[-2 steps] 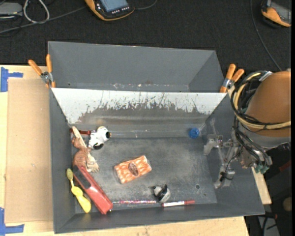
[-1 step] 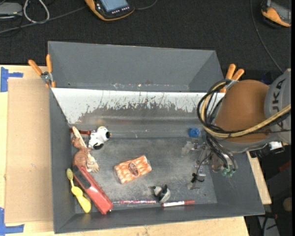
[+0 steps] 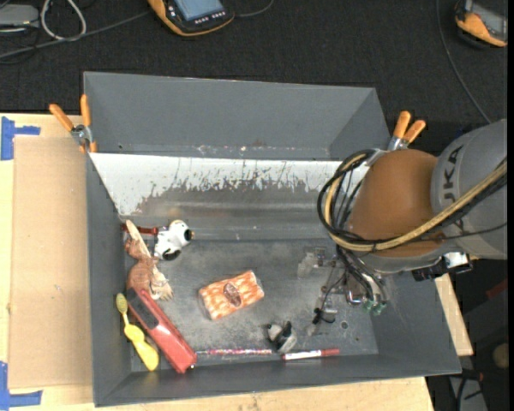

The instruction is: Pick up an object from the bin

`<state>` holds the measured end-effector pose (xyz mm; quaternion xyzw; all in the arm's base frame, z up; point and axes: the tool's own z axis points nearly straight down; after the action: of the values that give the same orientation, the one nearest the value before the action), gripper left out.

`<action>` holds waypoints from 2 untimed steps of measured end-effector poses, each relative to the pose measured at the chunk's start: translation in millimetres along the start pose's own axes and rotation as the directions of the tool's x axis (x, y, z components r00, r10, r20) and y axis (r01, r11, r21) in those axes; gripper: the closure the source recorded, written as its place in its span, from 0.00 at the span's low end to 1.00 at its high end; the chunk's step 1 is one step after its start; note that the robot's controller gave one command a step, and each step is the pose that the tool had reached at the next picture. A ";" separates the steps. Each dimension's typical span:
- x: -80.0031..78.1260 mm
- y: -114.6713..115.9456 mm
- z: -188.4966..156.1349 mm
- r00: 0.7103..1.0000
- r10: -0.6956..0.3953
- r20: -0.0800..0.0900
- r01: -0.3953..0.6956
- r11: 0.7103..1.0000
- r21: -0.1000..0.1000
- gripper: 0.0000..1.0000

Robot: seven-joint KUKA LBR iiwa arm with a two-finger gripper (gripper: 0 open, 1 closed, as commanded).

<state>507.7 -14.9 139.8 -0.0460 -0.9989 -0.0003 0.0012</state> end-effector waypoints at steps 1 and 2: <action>0.2 49.3 18.3 1.000 -0.006 -0.004 0.006 1.000 -0.002 0.00; -24.7 55.4 -48.9 0.999 0.045 -0.003 -0.045 0.999 0.001 0.00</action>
Offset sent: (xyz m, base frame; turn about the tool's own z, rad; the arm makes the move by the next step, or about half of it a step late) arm 0.0524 0.0585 0.1100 0.0869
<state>537.5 37.9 188.6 -0.0685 -0.9976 0.0002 0.0025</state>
